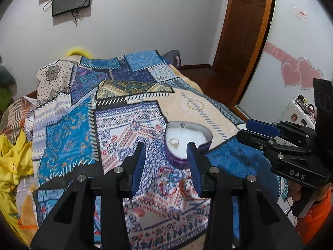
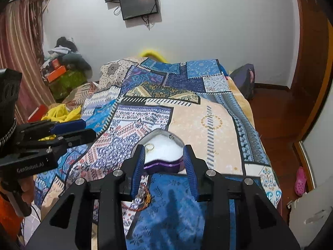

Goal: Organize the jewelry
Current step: 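Withdraw both tools from the tin toward the bracelets on the cover, then grasp the thin red bracelet with the left tool while the right tool grasps the orange beaded bracelet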

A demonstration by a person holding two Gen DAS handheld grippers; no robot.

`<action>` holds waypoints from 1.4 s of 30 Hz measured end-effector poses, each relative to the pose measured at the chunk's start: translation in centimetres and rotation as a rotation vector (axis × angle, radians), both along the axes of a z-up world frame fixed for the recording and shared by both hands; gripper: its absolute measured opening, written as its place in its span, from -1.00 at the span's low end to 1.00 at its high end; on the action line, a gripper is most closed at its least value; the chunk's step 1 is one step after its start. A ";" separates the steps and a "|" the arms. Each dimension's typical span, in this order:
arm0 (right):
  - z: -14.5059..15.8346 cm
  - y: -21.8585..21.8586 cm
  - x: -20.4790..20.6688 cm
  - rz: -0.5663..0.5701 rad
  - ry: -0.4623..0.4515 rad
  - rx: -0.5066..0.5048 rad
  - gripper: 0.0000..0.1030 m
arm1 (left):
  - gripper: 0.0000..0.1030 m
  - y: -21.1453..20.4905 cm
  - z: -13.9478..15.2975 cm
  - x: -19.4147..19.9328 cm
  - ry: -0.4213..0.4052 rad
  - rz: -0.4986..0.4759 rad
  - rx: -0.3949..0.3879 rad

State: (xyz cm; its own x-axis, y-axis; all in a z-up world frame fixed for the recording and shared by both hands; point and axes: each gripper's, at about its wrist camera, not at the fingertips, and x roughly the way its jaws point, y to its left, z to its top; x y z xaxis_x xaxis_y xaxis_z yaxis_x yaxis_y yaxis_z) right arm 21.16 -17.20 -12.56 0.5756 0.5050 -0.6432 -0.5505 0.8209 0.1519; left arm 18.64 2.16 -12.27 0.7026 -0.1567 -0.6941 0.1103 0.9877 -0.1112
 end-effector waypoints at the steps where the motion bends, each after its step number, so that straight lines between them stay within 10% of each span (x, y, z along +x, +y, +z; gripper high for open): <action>1: -0.3 0.1 -0.3 0.003 0.003 -0.005 -0.33 | -0.23 0.1 -0.3 -0.3 0.008 0.003 0.003; 19: -7.8 2.5 -1.7 0.037 0.133 -0.160 -0.33 | -0.23 1.7 -5.5 -2.6 0.123 0.040 0.042; 42: -8.3 0.6 -1.5 0.021 0.055 -0.199 -0.54 | -0.57 -0.4 -9.4 0.5 0.220 -0.026 0.019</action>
